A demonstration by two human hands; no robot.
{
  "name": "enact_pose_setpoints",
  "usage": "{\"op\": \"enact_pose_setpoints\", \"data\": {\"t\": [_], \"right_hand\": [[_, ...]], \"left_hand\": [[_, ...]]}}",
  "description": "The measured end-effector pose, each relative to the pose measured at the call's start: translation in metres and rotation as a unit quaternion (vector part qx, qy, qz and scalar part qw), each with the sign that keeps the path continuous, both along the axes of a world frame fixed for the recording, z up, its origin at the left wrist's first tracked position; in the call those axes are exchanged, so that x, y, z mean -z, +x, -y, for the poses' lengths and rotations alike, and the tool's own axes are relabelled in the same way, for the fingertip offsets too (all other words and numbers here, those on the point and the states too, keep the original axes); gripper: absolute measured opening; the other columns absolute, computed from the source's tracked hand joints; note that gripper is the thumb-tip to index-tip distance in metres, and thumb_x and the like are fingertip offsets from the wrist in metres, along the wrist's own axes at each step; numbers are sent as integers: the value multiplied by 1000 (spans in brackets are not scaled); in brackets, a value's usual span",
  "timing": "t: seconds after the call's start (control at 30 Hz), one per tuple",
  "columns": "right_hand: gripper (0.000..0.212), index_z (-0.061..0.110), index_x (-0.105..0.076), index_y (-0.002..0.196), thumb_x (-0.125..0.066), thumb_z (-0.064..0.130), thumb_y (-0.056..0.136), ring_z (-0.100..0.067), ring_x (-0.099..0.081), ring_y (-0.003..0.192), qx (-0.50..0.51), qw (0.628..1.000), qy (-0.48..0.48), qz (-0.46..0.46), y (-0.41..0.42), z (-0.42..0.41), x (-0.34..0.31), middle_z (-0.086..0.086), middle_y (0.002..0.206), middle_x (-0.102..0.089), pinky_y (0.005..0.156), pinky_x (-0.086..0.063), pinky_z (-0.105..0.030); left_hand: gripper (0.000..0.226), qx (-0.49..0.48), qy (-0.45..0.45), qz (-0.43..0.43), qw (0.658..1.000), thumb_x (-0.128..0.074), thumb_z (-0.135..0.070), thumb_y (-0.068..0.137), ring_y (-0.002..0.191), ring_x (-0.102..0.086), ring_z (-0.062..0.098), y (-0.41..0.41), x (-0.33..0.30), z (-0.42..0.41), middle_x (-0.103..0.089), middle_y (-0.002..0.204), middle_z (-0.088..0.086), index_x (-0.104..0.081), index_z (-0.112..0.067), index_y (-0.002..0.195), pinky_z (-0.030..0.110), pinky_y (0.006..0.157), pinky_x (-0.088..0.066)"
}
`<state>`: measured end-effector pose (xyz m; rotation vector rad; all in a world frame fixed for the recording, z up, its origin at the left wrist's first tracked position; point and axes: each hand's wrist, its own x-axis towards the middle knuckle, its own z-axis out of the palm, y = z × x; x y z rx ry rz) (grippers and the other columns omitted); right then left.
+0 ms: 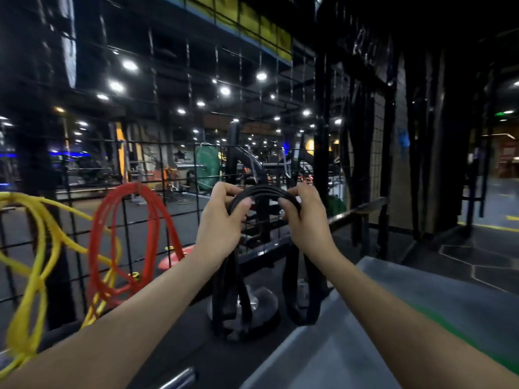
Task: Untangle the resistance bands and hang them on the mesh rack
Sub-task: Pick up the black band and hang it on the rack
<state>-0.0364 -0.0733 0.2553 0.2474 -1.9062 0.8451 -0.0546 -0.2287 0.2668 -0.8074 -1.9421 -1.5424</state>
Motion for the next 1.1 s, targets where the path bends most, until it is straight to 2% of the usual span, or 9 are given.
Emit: {"op": "enact_pose_setpoints", "data": {"t": [0.17, 0.27, 0.4, 0.53, 0.73, 0.8, 0.87, 0.97, 1.1], "right_hand": [[9, 15, -47, 87, -54, 17, 93, -4, -45, 77, -32, 999, -33, -3, -42, 28, -31, -1, 95, -42, 66, -35, -2], [12, 18, -46, 83, -55, 17, 92, -17, -56, 78, -53, 997, -58, -3, -70, 39, -48, -5, 97, -46, 71, -44, -17], [8, 13, -49, 89, -54, 18, 93, -16, -58, 76, -56, 995, -72, 27, -104, 47, -62, -4, 101, -48, 65, -47, -13], [8, 18, -49, 86, -55, 19, 92, -25, -63, 78, -74, 991, -91, 68, -133, 53, -58, -15, 103, -53, 69, -53, -30], [8, 14, -51, 85, -56, 13, 92, -3, -59, 54, -110, 983, -125, 80, -139, 66, -11, -10, 97, -51, 53, -41, -7], [5, 14, -53, 89, -57, 15, 91, 0, -58, 65, -121, 984, -112, 66, -131, 73, -1, -5, 96, -52, 60, -41, -8], [6, 17, -58, 94, -60, 14, 89, -7, -56, 81, -129, 985, -97, 62, -126, 77, 5, -3, 100, -57, 74, -46, -19], [34, 21, -60, 116, -63, 6, 85, -15, -58, 100, -149, 977, -110, 108, -121, 79, 11, -3, 113, -58, 94, -49, -36], [62, 31, -43, 136, -63, 4, 85, -13, -49, 118, -149, 967, -102, 179, -107, 74, 13, 4, 127, -53, 106, -39, -34]], "left_hand": [[15, -36, 85, 9, 996, -56, -19, 91, 65, -50, 18, -31, -30, 16, -54, 71, -1, -48, -25, 79, 41, 61, -43], [8, -78, 91, 9, 993, -56, -21, 91, 69, -53, 18, -50, -46, 21, -58, 78, 0, -51, -21, 84, 33, 62, -40], [7, -137, 75, 3, 988, -55, -20, 92, 70, -52, 15, -71, -60, 25, -57, 81, 0, -51, -15, 89, 24, 57, -36], [4, -169, 58, 32, 983, -52, -15, 93, 82, -55, 19, -87, -55, 23, -58, 98, 7, -48, -14, 94, 21, 59, -36], [10, -232, 14, 15, 973, -52, -16, 94, 81, -47, 11, -82, -21, 28, -52, 109, 5, -48, -15, 103, 13, 54, -27], [11, -220, 32, -12, 975, -51, -17, 94, 76, -45, 3, -75, -12, 32, -51, 109, 2, -48, -16, 105, 19, 57, -30], [17, -213, 32, -23, 976, -49, -23, 95, 80, -47, 6, -68, -5, 35, -49, 111, -1, -49, -19, 112, 23, 67, -31], [35, -207, -21, -22, 978, -46, -28, 96, 96, -42, 5, -59, 7, 41, -45, 120, -4, -43, -27, 131, 18, 78, -30], [58, -198, -87, 14, 976, -49, -16, 95, 98, -40, 5, -55, 16, 47, -44, 118, -6, -27, -40, 143, 17, 81, -29]]}}
